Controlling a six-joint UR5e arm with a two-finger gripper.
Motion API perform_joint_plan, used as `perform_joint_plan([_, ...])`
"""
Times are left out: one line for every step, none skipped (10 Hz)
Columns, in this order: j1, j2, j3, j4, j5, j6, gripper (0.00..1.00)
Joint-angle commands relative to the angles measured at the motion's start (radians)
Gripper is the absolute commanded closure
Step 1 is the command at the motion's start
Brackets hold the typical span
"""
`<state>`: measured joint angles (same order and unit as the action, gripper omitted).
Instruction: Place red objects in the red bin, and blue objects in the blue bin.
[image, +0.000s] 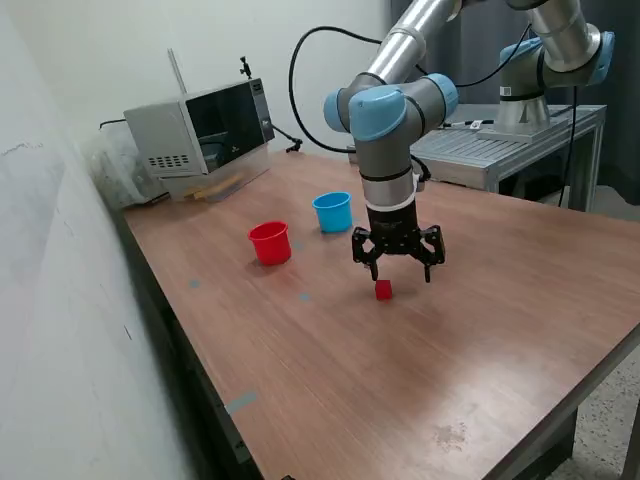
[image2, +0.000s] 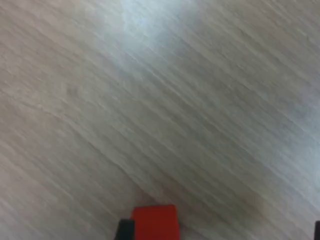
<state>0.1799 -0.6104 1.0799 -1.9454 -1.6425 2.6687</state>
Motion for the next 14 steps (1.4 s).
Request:
perform_joint_plan([-0.008, 0.003, -0.011, -0.007, -0.006, -0.012, 0.00])
perform_joint_plan([-0.010, 0.007, -0.011, -0.012, -0.006, -0.013, 0.00])
perform_joint_plan([-0.010, 0.009, -0.018, -0.018, -0.006, -0.013, 0.00])
perform_joint_plan([-0.010, 0.011, -0.021, -0.018, -0.006, -0.013, 0.00])
perform_joint_plan([-0.010, 0.015, -0.024, -0.018, -0.006, -0.013, 0.00])
perform_joint_plan([-0.010, 0.023, -0.025, -0.018, -0.006, -0.013, 0.00])
perform_joint_plan([-0.011, 0.030, -0.028, -0.018, -0.006, -0.013, 0.00])
perform_joint_plan([-0.013, 0.032, -0.028, -0.018, -0.006, -0.012, 1.00])
perform_joint_plan([-0.014, 0.032, -0.029, -0.018, -0.008, -0.012, 1.00])
perform_joint_plan([-0.014, 0.034, -0.031, -0.017, -0.014, -0.007, 1.00])
perform_joint_plan([-0.014, 0.034, -0.034, -0.018, -0.035, -0.006, 1.00])
perform_joint_plan([-0.014, 0.034, -0.041, -0.018, -0.037, -0.003, 1.00])
perform_joint_plan([-0.014, 0.034, -0.041, -0.018, -0.039, -0.003, 1.00])
perform_joint_plan([-0.014, 0.028, -0.041, -0.018, -0.040, -0.001, 1.00])
